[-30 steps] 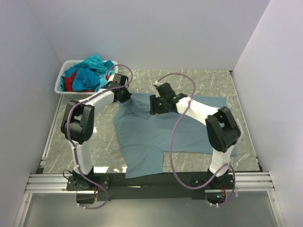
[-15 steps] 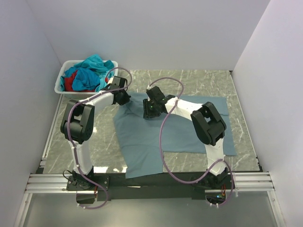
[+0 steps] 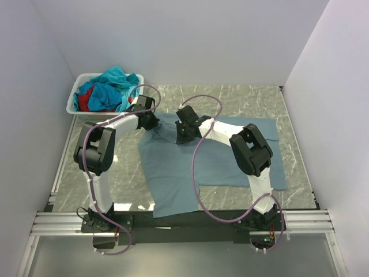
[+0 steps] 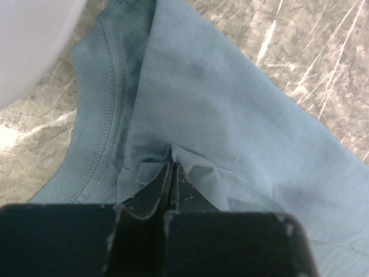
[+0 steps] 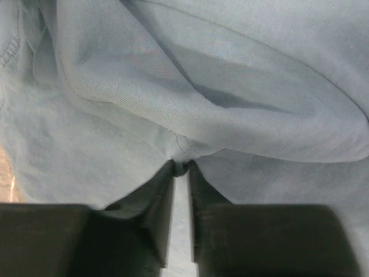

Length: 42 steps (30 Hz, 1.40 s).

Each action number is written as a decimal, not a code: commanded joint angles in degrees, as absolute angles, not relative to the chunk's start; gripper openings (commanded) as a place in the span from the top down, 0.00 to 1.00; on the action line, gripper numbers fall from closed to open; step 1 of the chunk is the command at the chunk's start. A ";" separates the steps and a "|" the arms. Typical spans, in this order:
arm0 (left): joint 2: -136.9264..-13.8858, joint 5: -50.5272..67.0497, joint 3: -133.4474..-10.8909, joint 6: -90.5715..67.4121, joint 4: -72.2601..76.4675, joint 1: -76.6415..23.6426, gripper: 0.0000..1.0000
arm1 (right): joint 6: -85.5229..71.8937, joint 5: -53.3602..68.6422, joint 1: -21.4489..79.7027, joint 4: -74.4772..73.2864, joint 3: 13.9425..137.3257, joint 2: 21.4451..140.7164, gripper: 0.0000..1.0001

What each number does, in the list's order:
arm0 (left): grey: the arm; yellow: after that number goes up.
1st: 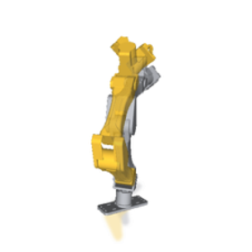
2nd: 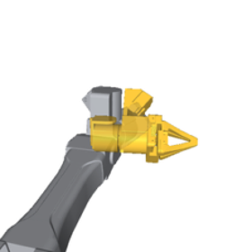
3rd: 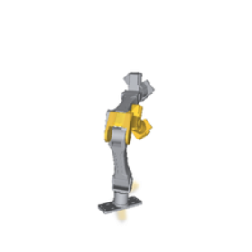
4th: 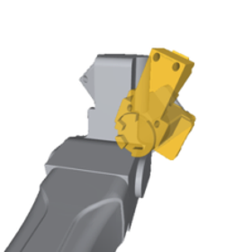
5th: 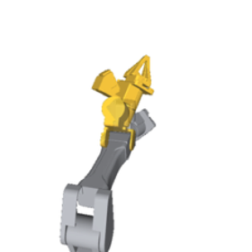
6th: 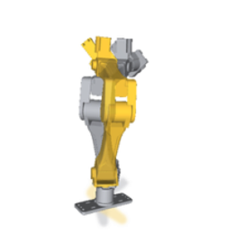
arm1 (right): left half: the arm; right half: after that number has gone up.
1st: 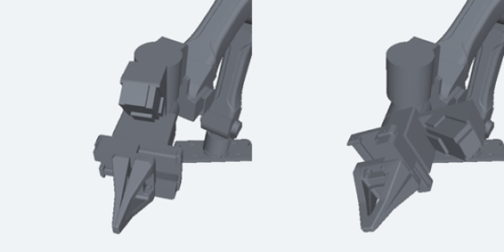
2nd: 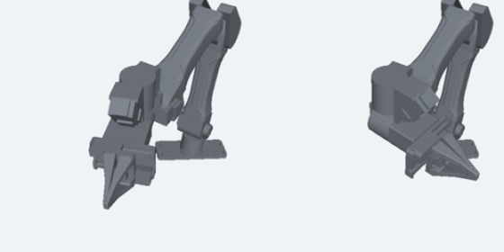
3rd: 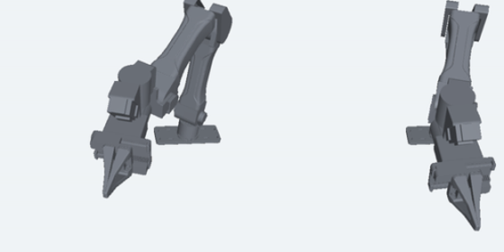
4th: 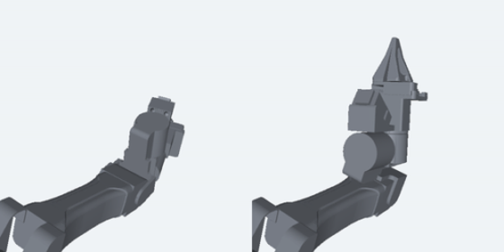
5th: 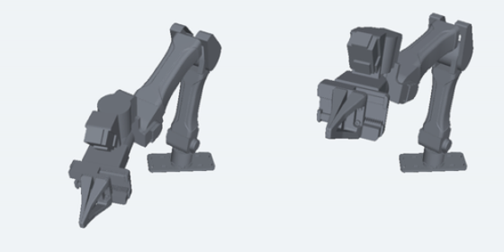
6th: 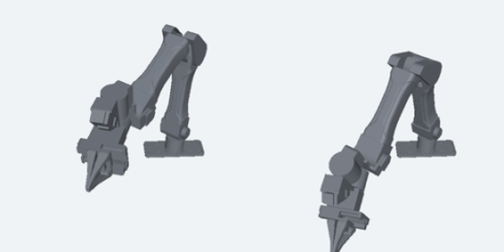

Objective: Fold and stack the t-shirts
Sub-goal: Fold the tshirt

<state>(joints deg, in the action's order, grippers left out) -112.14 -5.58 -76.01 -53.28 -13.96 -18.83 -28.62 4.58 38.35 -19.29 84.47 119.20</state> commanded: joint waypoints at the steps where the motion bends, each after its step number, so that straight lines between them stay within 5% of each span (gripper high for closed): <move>1: -110.04 -4.83 -75.06 -53.35 -12.22 -18.63 0.99 | -29.88 2.38 38.85 -19.68 87.45 120.06 0.82; 5: -108.99 -5.01 -74.71 -53.26 -12.39 -18.63 1.00 | -30.50 0.53 39.02 -21.80 88.94 119.62 1.00; 42: -86.92 -0.97 -55.28 -59.68 -21.44 -23.46 0.99 | -29.62 3.08 38.94 -33.66 77.08 101.60 1.00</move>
